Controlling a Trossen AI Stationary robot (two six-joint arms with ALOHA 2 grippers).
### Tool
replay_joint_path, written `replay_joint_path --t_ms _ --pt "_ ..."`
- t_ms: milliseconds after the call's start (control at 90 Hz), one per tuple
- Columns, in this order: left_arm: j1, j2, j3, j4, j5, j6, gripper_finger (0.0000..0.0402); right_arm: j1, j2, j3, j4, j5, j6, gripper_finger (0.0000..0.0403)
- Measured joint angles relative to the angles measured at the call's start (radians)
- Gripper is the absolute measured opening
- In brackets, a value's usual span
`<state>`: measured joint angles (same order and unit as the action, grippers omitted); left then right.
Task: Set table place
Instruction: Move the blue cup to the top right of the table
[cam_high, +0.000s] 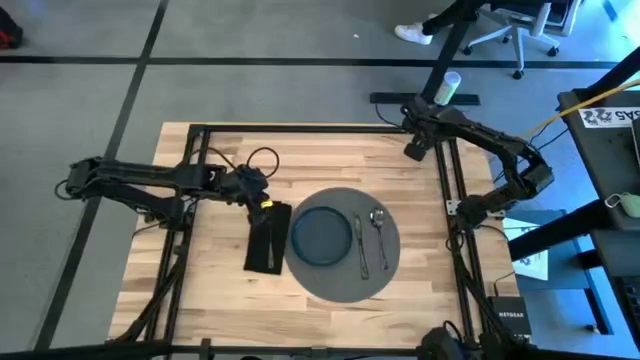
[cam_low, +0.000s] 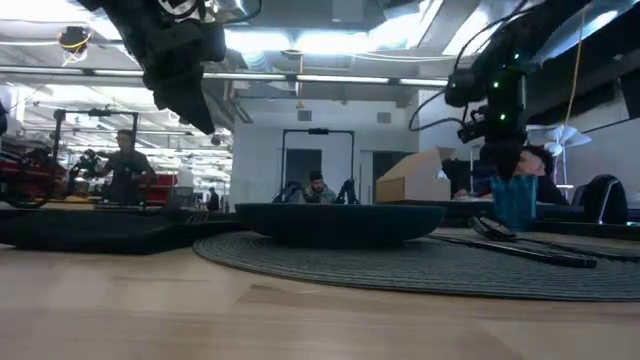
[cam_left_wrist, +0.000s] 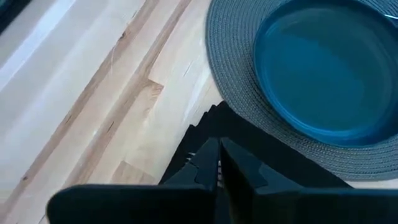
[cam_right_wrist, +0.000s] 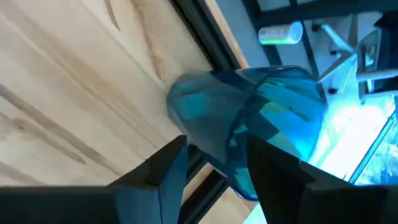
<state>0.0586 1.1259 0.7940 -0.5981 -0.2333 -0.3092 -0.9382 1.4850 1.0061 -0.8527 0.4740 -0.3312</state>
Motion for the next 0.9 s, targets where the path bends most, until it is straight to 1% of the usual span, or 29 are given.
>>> replay_joint_path --t_ms 89,200,244,333,456,633,667,789,900 --pt "0.000 0.000 0.000 -0.002 0.000 0.003 0.0000 0.001 0.039 0.000 0.021 0.035 0.034 0.0152" --pt "0.000 0.000 -0.001 -0.005 0.000 -0.001 0.0000 -0.021 0.095 0.000 0.038 -0.010 0.045 0.0152" --pt "0.000 0.000 0.000 -0.011 0.000 -0.002 0.0000 -0.025 0.114 0.000 0.039 -0.013 0.046 0.0151" --pt "0.000 0.000 -0.001 -0.020 0.000 -0.005 0.0000 -0.026 0.145 0.000 0.043 -0.041 0.047 0.0142" --pt "0.000 0.000 -0.001 -0.019 0.000 -0.005 0.0000 -0.023 0.171 0.000 0.046 -0.098 0.039 0.0108" --pt "0.000 0.000 -0.001 -0.019 0.000 -0.005 0.0000 -0.023 0.174 0.000 0.047 -0.186 0.022 0.0022" --pt "0.000 0.000 -0.001 -0.019 0.000 -0.005 0.0000 -0.023 0.174 0.000 0.043 -0.199 0.013 0.0012" --pt "0.000 0.000 0.000 -0.019 0.000 -0.008 0.0000 -0.020 0.171 0.003 0.038 -0.273 0.009 0.0011" --pt "0.000 0.000 -0.001 -0.019 0.000 -0.009 0.0000 0.012 0.168 0.010 0.023 -0.349 -0.010 0.0004"
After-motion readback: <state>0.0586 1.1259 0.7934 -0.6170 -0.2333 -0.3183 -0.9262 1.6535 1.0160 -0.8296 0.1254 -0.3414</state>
